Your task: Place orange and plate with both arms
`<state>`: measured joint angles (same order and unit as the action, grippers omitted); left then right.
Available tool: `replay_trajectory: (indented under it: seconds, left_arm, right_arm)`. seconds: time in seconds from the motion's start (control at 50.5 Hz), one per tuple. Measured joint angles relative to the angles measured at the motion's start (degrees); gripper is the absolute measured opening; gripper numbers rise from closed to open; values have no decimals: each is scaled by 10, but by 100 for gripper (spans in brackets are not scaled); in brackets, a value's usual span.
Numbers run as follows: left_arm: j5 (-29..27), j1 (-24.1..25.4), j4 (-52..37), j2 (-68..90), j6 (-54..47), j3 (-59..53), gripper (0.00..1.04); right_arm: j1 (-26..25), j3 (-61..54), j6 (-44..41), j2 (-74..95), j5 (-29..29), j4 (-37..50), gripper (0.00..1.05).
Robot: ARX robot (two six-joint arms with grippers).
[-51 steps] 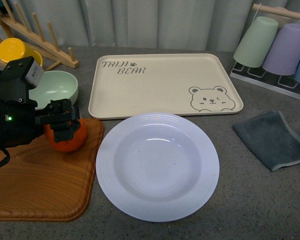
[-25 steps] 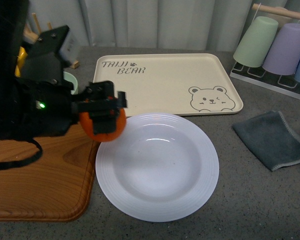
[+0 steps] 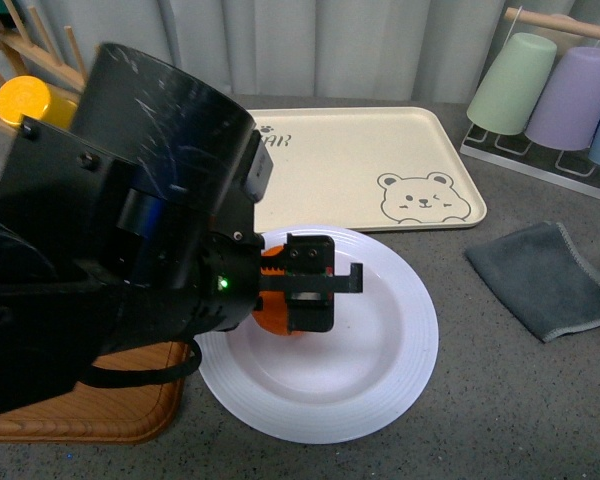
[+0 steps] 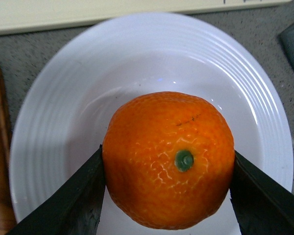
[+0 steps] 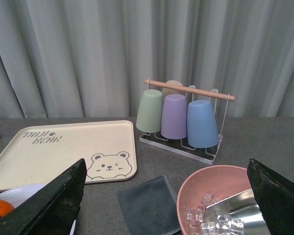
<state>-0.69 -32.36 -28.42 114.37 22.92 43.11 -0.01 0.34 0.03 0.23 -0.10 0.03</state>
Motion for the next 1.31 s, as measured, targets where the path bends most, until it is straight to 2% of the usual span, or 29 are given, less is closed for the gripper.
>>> replay_trajectory:
  seconds: [0.356,0.613,0.811,0.91,1.009,1.167,1.306]
  left_arm:
    - [-5,-11,0,33,12,10,64]
    - [-20,6,-10,18,12,5,100]
    - [-47,42,-6,-106,-1,-48,98]
    - [-106,65,-47,-202,-32,-107,98]
    - [-144,102,-40,-301,-40,-172,98]
    - [-170,155,17,-426,-38,-252,98]
    - [-176,165,24,-466,-36,-266,98]
  right_arm:
    - [0,0,0,0,0,0,96]
    - [0,0,0,0,0,0,96]
    - [0,0,0,0,0,0,96]
    - [0,0,0,0,0,0,96]
    - [0,0,0,0,0,0,96]
    - [0,0,0,0,0,0,96]
    - [0,0,0,0,-1,0,96]
